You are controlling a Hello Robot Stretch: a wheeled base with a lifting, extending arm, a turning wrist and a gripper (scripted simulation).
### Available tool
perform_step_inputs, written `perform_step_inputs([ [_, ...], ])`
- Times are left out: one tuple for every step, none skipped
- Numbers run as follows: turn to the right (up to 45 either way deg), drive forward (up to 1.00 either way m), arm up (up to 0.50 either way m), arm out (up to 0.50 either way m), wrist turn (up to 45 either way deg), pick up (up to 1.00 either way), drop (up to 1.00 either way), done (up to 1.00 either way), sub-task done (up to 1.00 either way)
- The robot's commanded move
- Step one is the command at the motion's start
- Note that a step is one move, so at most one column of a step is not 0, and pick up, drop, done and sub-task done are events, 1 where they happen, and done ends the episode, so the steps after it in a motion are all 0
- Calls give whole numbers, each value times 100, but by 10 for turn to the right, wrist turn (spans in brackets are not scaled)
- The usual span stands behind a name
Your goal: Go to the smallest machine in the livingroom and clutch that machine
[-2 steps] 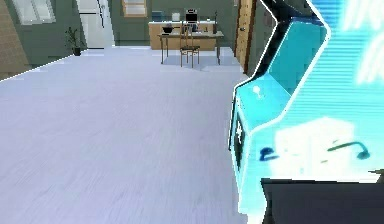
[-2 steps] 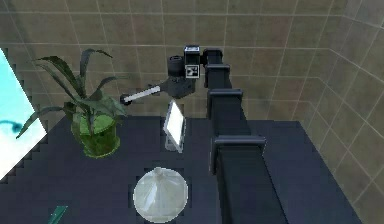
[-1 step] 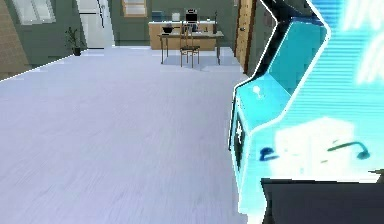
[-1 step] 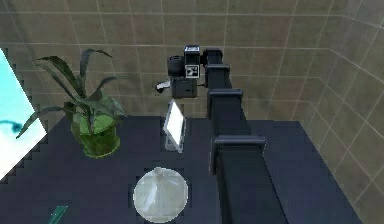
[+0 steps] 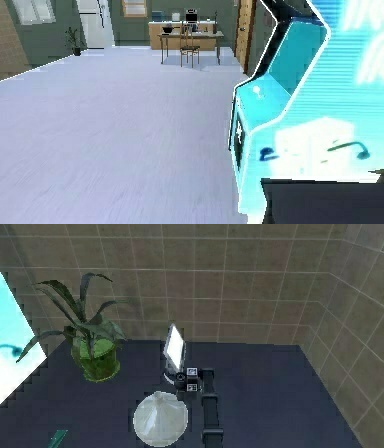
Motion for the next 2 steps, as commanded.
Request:
perform_step_inputs([
  [0,0,0,0,0,100,0,0,0],
  [0,0,10,0,0,0,0,0,0],
])
